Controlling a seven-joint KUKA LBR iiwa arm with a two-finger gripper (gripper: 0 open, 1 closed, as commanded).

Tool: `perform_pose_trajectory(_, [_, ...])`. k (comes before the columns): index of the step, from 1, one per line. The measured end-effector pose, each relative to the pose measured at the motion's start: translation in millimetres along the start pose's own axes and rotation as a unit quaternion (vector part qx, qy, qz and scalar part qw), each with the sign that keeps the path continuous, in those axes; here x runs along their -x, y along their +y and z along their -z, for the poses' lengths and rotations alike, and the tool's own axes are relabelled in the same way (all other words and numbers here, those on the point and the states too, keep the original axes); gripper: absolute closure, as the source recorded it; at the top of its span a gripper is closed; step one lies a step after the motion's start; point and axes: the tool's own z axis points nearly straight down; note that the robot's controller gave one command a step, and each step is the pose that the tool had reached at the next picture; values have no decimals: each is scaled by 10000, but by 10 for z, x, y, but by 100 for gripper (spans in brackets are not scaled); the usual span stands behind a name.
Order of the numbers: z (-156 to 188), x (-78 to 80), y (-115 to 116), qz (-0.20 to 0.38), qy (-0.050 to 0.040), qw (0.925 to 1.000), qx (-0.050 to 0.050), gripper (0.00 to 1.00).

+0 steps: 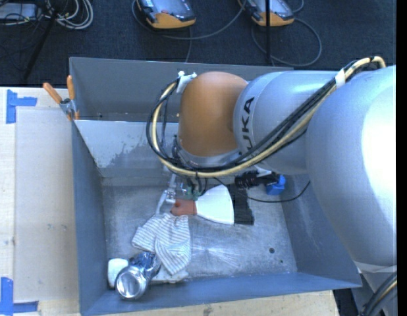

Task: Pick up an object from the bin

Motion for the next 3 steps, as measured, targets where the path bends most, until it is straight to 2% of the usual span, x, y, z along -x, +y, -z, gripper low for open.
perform_pose_trajectory(1, [36,142,-432,1150,22,9934,-13,0])
perform_pose_trajectory(2, [-14,307,-711,370,8,9993,-8,0])
perform_pose_trajectory(3, [-443,344,-725,-549,5,9985,-8,0])
